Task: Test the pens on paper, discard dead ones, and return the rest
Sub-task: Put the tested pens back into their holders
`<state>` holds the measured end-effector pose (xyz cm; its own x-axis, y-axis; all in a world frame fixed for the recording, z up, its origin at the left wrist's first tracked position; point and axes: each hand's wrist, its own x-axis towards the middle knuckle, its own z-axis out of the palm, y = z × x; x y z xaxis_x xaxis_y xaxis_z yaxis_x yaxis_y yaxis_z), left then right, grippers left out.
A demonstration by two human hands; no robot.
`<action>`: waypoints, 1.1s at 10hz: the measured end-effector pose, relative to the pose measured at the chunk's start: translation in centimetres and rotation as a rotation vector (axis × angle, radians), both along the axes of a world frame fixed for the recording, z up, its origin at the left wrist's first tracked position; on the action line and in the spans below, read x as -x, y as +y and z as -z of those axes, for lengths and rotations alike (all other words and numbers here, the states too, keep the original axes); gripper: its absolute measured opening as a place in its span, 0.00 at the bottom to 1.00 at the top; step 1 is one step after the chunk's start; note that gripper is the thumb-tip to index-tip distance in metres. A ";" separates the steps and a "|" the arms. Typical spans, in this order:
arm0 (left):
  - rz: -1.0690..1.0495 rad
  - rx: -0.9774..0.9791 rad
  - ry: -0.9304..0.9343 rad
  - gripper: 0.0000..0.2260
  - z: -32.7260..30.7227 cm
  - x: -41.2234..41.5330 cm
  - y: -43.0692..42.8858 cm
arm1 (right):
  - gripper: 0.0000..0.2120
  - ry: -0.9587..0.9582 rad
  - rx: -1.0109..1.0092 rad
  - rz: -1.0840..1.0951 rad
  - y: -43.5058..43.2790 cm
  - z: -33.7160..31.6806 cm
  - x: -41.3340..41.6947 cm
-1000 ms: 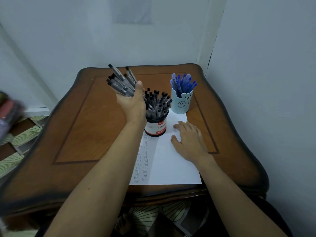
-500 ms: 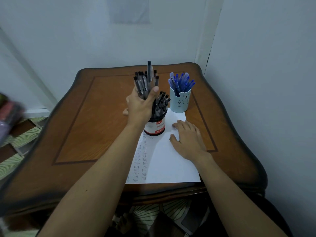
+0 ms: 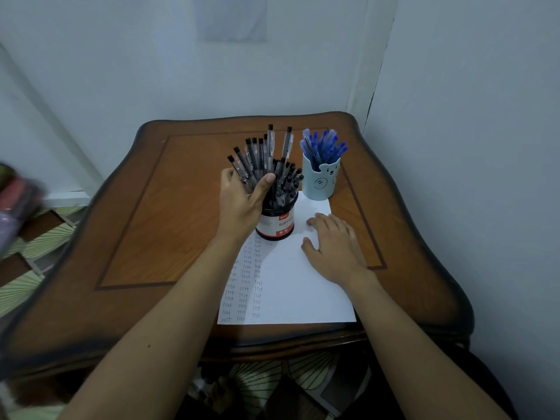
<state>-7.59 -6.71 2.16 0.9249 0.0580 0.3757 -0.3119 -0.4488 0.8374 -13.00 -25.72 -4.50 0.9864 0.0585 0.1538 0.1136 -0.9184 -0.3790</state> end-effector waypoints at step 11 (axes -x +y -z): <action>-0.123 0.125 -0.250 0.17 -0.1 1.6 1.2 | 0.22 0.000 -0.004 0.002 0.0 -0.1 0.1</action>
